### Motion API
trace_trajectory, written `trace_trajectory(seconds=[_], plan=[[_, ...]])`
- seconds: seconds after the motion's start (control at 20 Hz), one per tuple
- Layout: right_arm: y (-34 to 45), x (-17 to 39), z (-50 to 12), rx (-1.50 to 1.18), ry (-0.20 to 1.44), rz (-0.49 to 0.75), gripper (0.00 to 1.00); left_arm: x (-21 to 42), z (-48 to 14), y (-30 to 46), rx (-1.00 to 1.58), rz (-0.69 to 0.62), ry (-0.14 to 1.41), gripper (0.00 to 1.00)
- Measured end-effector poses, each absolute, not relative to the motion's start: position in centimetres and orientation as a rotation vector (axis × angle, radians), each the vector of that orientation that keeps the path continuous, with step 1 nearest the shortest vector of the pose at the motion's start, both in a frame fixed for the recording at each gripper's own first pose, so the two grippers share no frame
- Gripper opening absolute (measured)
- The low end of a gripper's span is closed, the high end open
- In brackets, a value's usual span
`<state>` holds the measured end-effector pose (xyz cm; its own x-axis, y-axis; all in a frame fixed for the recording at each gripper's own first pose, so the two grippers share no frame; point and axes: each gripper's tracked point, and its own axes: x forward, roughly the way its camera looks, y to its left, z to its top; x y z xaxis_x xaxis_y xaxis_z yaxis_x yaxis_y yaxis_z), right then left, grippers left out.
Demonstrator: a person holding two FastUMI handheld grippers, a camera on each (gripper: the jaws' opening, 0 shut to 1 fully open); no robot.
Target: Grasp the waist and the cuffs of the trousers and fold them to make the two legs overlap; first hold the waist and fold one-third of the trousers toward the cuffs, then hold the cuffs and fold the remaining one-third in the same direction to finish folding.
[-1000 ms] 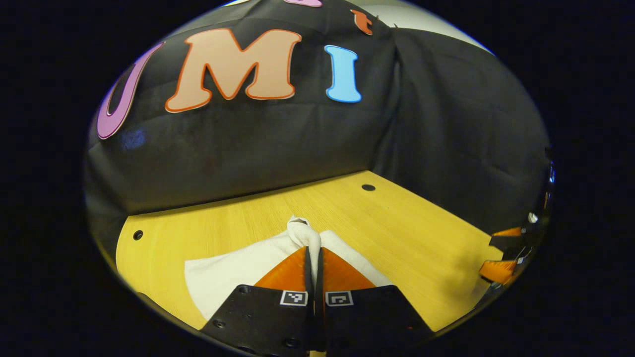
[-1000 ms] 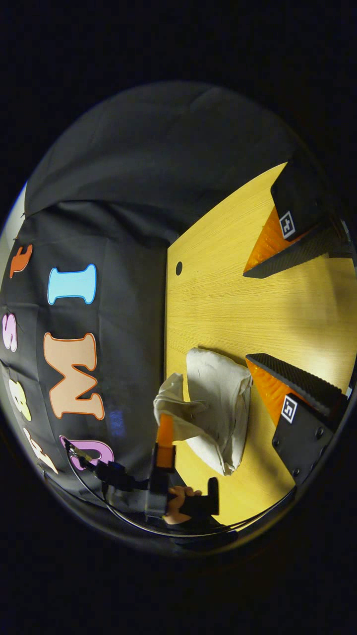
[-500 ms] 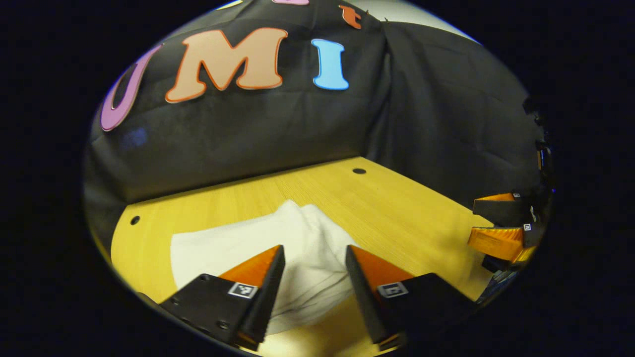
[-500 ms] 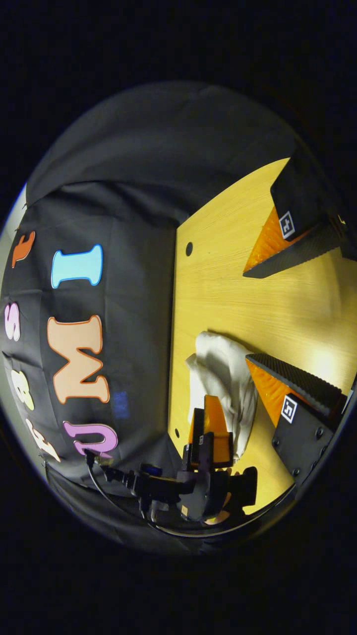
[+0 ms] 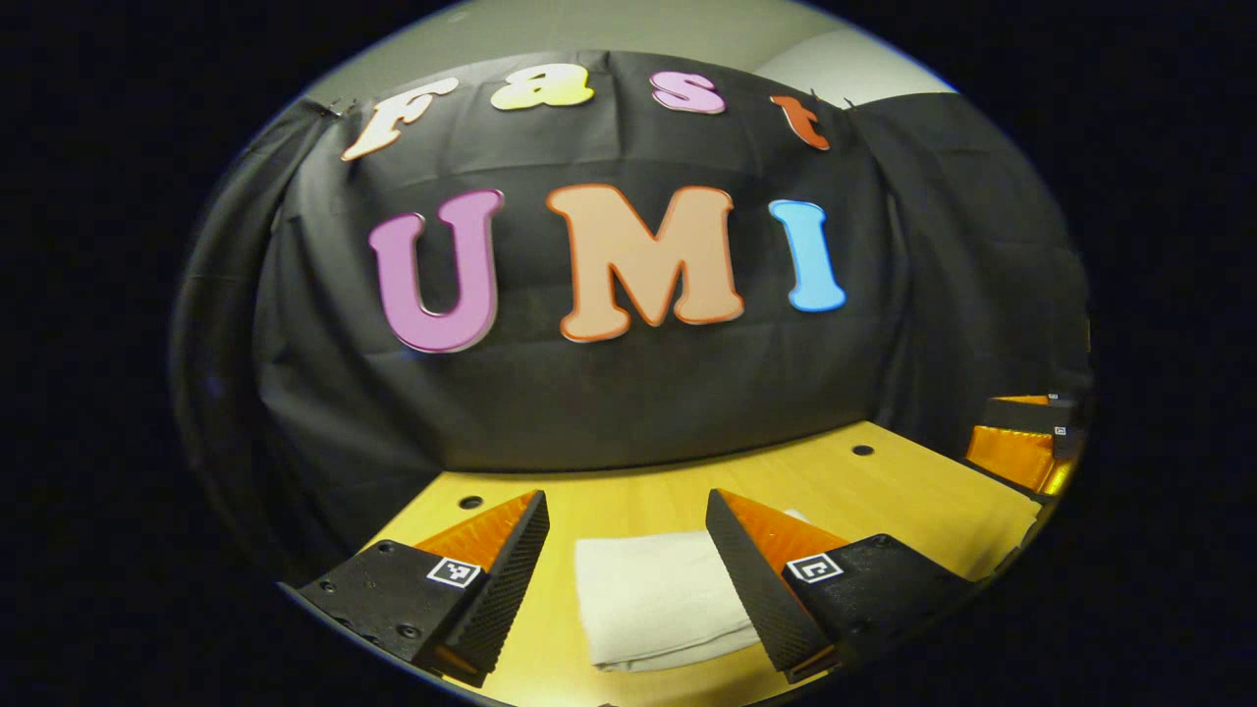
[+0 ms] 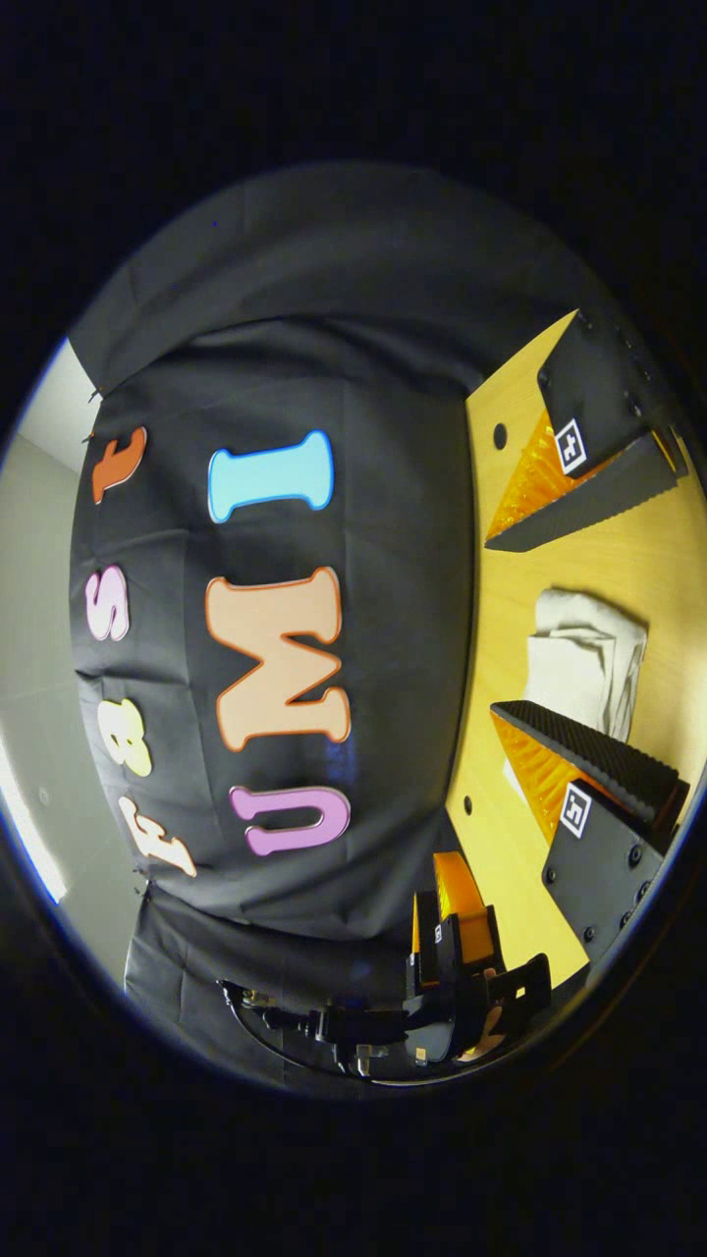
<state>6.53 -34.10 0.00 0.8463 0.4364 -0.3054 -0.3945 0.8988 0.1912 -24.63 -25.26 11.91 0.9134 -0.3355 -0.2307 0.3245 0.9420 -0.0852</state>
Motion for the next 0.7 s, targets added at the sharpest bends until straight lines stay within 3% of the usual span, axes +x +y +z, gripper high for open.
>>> trace_trajectory(seconds=[0.15,0.2,0.45,0.6,0.7], plan=[[-32.2,6.9,2.1,0.124,0.300,0.440,0.98,-24.3,14.0,-22.3,-0.066,-0.309,0.206,1.00],[-31.3,6.9,2.4,0.135,0.296,0.434,0.98,-24.0,14.3,-21.0,-0.067,-0.298,0.195,0.96],[-28.0,6.6,6.0,0.210,0.259,0.372,0.98,-22.7,17.9,-15.3,-0.025,-0.268,0.107,0.96],[-28.7,6.5,8.2,0.140,0.168,0.345,0.98,-22.0,19.7,-14.9,-0.035,-0.267,0.034,1.00],[-29.2,6.2,8.5,0.148,0.167,0.330,0.98,-22.5,19.4,-16.0,-0.042,-0.291,0.055,0.96]])
